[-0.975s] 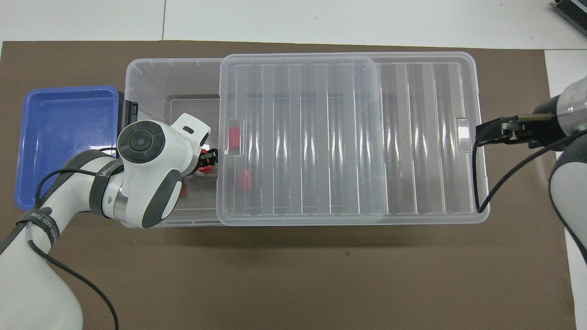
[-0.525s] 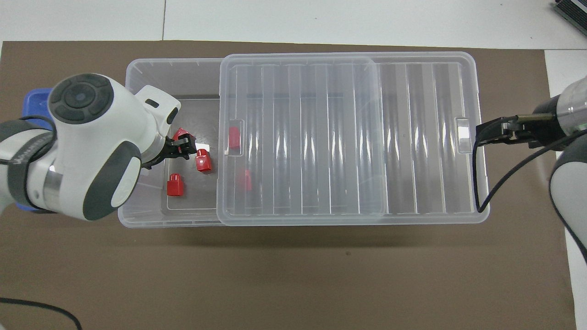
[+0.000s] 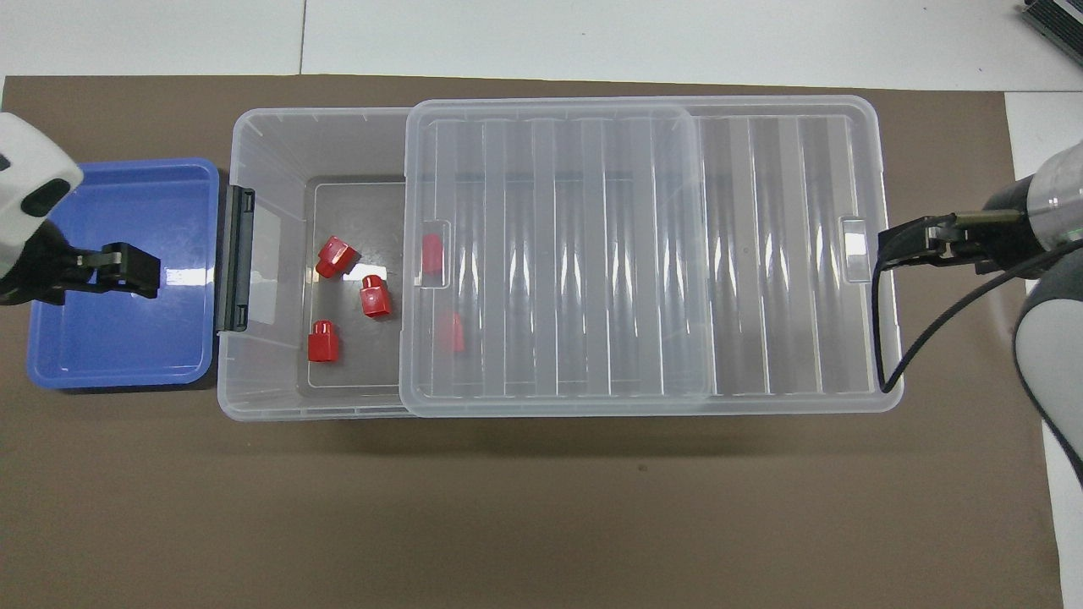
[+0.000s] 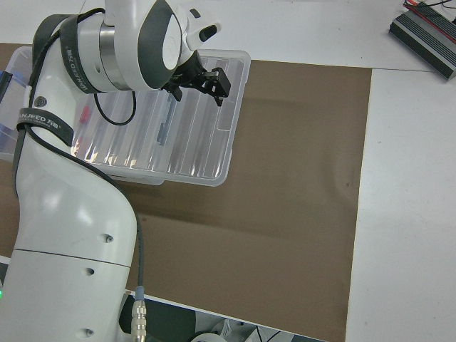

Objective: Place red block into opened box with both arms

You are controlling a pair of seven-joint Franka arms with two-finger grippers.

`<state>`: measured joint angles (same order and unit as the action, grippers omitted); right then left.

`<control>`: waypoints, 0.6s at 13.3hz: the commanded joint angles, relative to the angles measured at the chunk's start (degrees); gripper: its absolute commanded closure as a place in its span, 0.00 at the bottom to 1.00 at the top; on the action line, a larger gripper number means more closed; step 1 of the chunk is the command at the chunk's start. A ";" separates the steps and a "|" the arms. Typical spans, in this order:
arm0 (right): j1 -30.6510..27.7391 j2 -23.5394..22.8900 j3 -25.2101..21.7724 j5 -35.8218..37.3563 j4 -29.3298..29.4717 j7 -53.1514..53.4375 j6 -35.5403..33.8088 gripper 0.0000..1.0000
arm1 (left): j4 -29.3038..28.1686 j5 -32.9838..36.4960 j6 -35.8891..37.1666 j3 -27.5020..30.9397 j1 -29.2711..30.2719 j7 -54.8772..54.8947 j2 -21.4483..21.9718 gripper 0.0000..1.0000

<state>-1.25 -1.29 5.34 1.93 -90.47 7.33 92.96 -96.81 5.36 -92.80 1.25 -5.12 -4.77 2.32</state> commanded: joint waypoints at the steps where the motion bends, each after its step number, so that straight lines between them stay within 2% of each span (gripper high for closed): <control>1: -0.68 1.55 0.19 -1.05 -1.99 0.41 1.26 0.00 | -0.57 0.62 0.96 -0.64 3.09 5.72 1.37 0.05; 2: -0.68 1.55 0.28 -1.05 -1.90 0.41 0.82 0.00 | -0.66 0.71 1.13 -0.64 3.27 6.26 1.55 0.00; 7: -0.68 1.81 0.19 -1.05 -1.90 0.58 0.47 0.00 | -1.80 0.71 0.78 -0.03 4.50 8.63 2.69 0.00; 8: -1.03 1.81 0.11 -1.05 -2.07 0.41 0.55 0.00 | -1.89 0.71 0.70 0.67 6.94 11.42 2.69 0.00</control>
<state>-1.25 -1.20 5.34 1.93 -90.48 7.33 92.95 -97.08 5.43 -92.21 1.54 -1.32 2.74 3.38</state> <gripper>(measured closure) 0.000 0.000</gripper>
